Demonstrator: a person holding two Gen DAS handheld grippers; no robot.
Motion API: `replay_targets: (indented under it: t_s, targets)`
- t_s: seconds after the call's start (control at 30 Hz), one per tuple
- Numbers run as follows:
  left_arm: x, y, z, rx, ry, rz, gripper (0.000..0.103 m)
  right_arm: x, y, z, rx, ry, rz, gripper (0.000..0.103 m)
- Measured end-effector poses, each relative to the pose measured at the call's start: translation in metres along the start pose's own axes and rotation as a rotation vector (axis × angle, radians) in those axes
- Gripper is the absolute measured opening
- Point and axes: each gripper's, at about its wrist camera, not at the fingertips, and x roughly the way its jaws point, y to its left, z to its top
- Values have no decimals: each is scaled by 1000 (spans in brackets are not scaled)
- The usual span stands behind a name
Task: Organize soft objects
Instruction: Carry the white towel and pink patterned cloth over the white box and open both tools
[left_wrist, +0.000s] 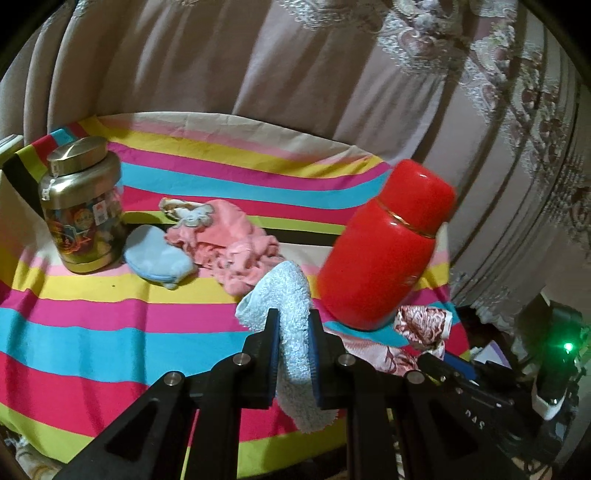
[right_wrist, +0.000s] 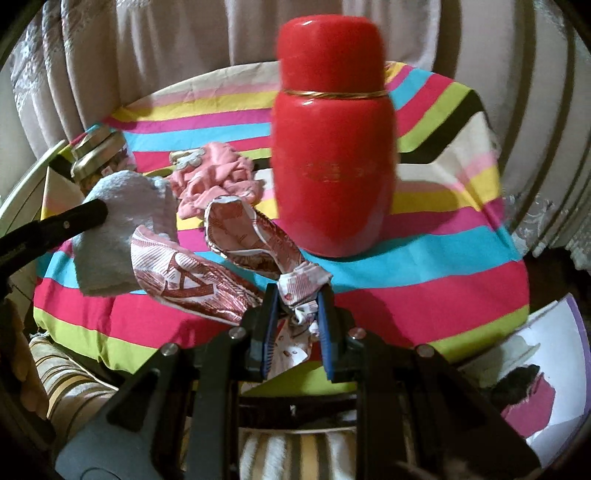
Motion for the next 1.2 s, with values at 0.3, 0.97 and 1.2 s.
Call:
replay_targets:
  t_s: [0.3,0.97,1.2]
  targets:
    - [-8,-53,-10,44,27,-108,15,-36,-48,-9,83,-29,-18,24]
    - [-10,-170,-45,184,120,-310,15,-98,-179,-37,249,-70,-214,24]
    - [-8,-211,-61,248,162,-385,15,-113,-207,-46,286,-80,-267,24]
